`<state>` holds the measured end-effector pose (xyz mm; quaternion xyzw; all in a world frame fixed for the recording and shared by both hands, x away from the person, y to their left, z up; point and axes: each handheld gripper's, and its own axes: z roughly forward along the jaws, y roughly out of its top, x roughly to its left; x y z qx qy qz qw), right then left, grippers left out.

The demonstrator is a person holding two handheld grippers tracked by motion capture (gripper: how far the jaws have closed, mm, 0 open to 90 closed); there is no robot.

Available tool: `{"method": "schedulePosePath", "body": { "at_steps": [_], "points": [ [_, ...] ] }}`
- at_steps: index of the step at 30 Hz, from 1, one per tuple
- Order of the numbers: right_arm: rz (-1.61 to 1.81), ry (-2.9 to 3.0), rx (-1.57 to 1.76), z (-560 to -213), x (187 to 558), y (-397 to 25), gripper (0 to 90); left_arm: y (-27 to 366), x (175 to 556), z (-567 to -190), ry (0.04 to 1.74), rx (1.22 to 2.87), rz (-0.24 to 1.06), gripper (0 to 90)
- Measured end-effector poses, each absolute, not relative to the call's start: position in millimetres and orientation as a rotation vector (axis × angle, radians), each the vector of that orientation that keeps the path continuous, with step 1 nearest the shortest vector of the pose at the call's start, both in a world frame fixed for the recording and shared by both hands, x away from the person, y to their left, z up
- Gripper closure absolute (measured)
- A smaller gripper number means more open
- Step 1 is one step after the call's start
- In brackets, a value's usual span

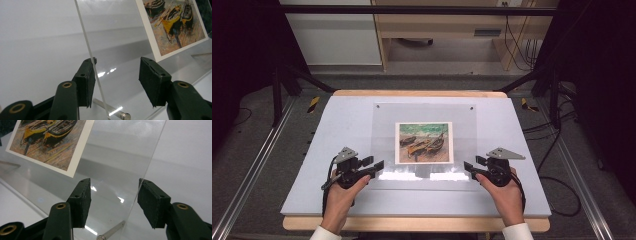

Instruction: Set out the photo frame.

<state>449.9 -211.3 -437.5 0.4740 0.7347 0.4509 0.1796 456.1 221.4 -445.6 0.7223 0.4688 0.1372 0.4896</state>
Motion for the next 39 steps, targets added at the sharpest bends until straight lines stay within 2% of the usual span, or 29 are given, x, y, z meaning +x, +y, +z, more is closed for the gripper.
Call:
{"method": "schedulePosePath", "body": {
  "at_steps": [39],
  "points": [
    [1.284, 2.057, 1.343, -438.3, 440.0, -213.6, 52.2, 223.8, 448.2, -445.7, 1.141, 1.755, 0.337, 51.2]
  ]
}}
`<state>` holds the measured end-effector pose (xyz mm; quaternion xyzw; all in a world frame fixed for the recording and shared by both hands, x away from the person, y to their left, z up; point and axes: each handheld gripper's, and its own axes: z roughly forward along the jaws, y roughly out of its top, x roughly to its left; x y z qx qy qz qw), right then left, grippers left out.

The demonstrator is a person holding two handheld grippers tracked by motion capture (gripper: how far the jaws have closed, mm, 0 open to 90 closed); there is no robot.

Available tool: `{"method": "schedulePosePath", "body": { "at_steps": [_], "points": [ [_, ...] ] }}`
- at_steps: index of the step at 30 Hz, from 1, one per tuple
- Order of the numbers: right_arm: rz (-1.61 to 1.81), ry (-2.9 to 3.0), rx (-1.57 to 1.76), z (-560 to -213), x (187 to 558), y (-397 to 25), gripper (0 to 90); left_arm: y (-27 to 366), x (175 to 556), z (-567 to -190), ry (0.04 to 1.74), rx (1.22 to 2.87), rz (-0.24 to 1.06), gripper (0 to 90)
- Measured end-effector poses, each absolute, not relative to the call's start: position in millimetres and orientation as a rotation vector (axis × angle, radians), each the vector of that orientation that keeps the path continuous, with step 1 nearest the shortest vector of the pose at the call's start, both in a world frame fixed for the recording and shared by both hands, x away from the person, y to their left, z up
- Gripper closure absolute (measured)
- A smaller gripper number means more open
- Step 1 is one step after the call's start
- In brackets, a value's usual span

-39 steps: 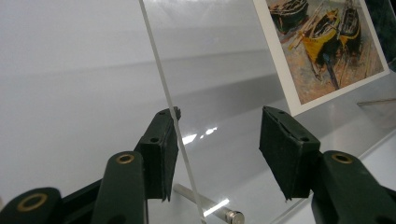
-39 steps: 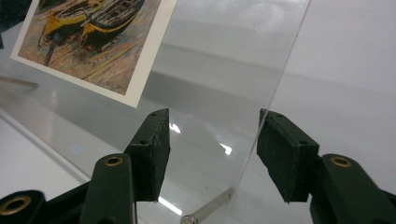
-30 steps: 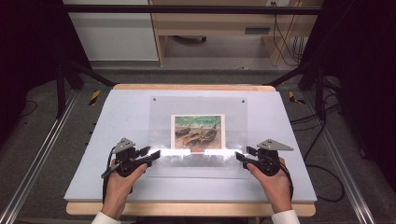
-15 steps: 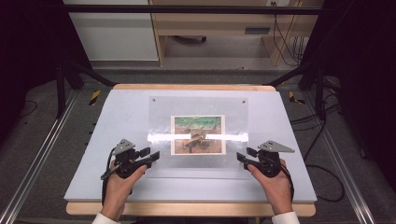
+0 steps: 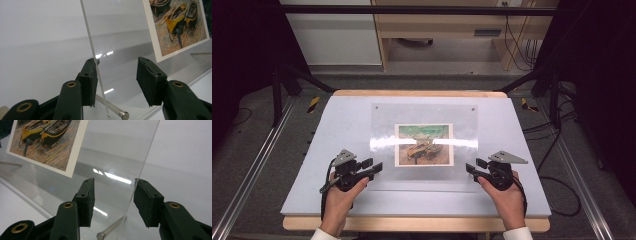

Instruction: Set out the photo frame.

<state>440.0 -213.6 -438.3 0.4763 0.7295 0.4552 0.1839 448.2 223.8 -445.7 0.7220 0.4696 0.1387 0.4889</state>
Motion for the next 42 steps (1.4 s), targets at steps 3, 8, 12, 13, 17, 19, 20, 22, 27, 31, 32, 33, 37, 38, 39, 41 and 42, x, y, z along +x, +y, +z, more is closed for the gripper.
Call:
{"method": "schedulePosePath", "body": {
  "at_steps": [3, 8, 12, 13, 17, 19, 20, 22, 27, 31, 32, 33, 37, 38, 39, 41, 42],
  "points": [
    [1.286, 2.059, 1.340, -438.1, 439.0, -214.1, 53.1, 224.0, 447.4, -445.7, 1.141, 1.755, 0.337, 51.7],
    [1.285, 2.059, 1.334, -438.4, 436.8, -215.2, 54.7, 224.0, 445.1, -445.5, 1.139, 1.762, 0.343, 52.4],
    [1.286, 2.057, 1.335, -438.5, 434.8, -215.8, 56.1, 224.2, 443.1, -445.5, 1.138, 1.766, 0.349, 53.2],
    [1.285, 2.058, 1.333, -438.6, 434.0, -216.0, 56.5, 224.3, 442.6, -445.4, 1.136, 1.768, 0.350, 53.4],
    [1.282, 2.054, 1.336, -438.7, 431.5, -216.1, 57.8, 224.4, 440.9, -445.3, 1.134, 1.774, 0.354, 54.3],
    [1.282, 2.055, 1.329, -438.8, 430.7, -216.7, 58.6, 224.6, 439.6, -445.2, 1.135, 1.777, 0.355, 54.8],
    [1.282, 2.056, 1.329, -438.8, 430.1, -216.9, 59.0, 224.7, 439.1, -445.2, 1.133, 1.779, 0.356, 55.0],
    [1.278, 2.055, 1.326, -438.9, 428.9, -216.9, 59.6, 224.8, 438.1, -445.2, 1.132, 1.781, 0.358, 55.5],
    [1.275, 2.057, 1.326, -439.0, 425.7, -217.4, 61.3, 225.0, 435.1, -445.4, 1.129, 1.788, 0.364, 56.7],
    [1.269, 2.063, 1.317, -439.4, 423.0, -218.4, 63.0, 225.4, 432.6, -445.6, 1.126, 1.797, 0.368, 57.9],
    [1.268, 2.062, 1.318, -439.5, 422.3, -218.2, 63.4, 225.4, 432.1, -445.6, 1.126, 1.799, 0.369, 58.1],
    [1.265, 2.064, 1.312, -439.6, 421.7, -218.5, 63.6, 225.6, 431.6, -445.5, 1.124, 1.803, 0.368, 58.4],
    [1.262, 2.062, 1.310, -440.2, 419.2, -218.7, 64.8, 226.0, 430.1, -445.8, 1.123, 1.804, 0.366, 59.6],
    [1.262, 2.062, 1.311, -440.4, 418.7, -218.9, 65.1, 225.9, 429.8, -445.8, 1.124, 1.805, 0.366, 59.8],
    [1.261, 2.063, 1.317, -440.4, 418.0, -218.9, 65.3, 225.9, 429.5, -445.8, 1.124, 1.805, 0.366, 59.9],
    [1.261, 2.063, 1.315, -440.7, 417.2, -219.0, 65.8, 226.1, 428.8, -446.0, 1.123, 1.809, 0.367, 60.2],
    [1.260, 2.064, 1.315, -440.7, 416.8, -219.2, 66.0, 226.2, 428.4, -446.0, 1.122, 1.811, 0.367, 60.3]
  ]
}}
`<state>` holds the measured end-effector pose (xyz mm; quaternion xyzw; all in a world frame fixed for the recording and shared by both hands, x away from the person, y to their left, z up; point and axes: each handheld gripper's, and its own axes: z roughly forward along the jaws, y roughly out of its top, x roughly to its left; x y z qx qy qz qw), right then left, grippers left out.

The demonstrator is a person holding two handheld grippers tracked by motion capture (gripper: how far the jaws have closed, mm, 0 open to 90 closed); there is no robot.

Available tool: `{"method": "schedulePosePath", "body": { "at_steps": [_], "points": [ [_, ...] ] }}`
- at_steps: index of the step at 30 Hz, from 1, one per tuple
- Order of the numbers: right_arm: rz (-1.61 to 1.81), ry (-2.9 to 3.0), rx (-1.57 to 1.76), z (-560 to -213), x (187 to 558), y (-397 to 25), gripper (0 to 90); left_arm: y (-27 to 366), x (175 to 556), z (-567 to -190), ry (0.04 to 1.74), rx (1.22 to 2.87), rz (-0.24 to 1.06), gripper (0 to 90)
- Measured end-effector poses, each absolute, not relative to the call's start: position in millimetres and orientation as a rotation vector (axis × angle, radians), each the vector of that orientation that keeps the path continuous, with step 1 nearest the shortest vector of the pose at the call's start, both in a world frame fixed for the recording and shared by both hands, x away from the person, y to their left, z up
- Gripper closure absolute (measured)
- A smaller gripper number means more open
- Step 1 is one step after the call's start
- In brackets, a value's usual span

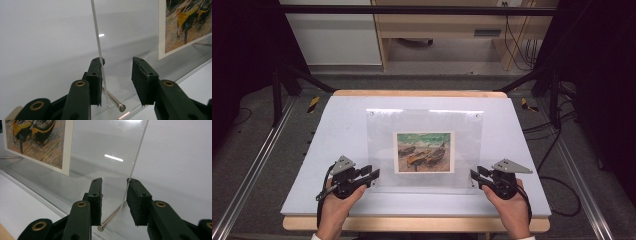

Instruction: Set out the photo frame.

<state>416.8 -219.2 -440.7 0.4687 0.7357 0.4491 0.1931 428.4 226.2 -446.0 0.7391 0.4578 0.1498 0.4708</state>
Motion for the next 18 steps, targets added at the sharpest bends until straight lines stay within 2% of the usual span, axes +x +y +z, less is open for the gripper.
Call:
{"method": "schedulePosePath", "body": {
  "at_steps": [18],
  "points": [
    [1.248, 2.070, 1.315, -442.9, 408.7, -220.4, 70.2, 225.3, 421.5, -447.6, 1.115, 1.830, 0.381, 61.6]
  ]
}}
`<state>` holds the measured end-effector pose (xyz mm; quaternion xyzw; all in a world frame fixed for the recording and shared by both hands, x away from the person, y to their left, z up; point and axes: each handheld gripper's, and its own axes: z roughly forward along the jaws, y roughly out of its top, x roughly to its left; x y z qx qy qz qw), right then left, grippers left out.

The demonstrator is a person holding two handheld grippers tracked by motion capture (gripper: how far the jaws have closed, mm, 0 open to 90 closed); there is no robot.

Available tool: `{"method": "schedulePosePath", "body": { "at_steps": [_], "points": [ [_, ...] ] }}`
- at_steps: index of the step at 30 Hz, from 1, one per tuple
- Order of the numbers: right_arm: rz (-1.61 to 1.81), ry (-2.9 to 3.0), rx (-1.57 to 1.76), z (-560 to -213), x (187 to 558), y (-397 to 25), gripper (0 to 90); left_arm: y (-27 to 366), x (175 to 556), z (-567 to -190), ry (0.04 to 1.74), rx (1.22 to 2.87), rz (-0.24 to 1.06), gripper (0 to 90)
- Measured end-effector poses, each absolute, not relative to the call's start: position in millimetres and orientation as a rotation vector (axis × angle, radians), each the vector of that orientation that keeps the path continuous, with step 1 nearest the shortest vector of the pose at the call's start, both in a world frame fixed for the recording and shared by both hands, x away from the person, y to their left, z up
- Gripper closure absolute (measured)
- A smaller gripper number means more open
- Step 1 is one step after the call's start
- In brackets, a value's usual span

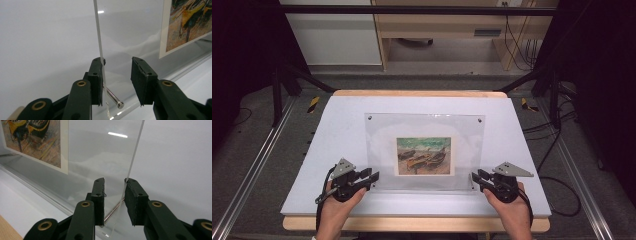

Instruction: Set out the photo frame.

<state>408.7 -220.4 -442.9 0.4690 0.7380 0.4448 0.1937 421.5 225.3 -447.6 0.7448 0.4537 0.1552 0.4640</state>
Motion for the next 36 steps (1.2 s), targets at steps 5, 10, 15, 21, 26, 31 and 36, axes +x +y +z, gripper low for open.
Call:
{"method": "schedulePosePath", "body": {
  "at_steps": [5, 10, 15, 21, 26, 31, 36],
  "points": [
    [1.244, 2.071, 1.309, -443.6, 407.0, -220.5, 70.4, 225.4, 420.4, -448.0, 1.113, 1.833, 0.382, 61.6],
    [1.240, 2.076, 1.307, -444.1, 405.1, -220.7, 70.6, 225.7, 419.3, -448.2, 1.104, 1.844, 0.384, 61.5],
    [1.238, 2.081, 1.304, -444.8, 403.0, -221.1, 70.8, 225.1, 417.0, -448.5, 1.111, 1.846, 0.377, 61.5],
    [1.238, 2.087, 1.301, -445.9, 400.7, -221.6, 70.9, 224.6, 415.3, -448.8, 1.109, 1.855, 0.376, 61.4],
    [1.239, 2.089, 1.316, -446.3, 398.6, -221.2, 71.0, 224.6, 414.1, -449.1, 1.108, 1.862, 0.374, 61.3],
    [1.238, 2.091, 1.308, -447.1, 397.5, -221.4, 70.9, 224.4, 413.0, -449.5, 1.106, 1.869, 0.377, 61.1],
    [1.235, 2.096, 1.310, -447.6, 396.1, -221.4, 70.9, 223.6, 411.7, -449.7, 1.108, 1.873, 0.376, 60.8]
  ]
}}
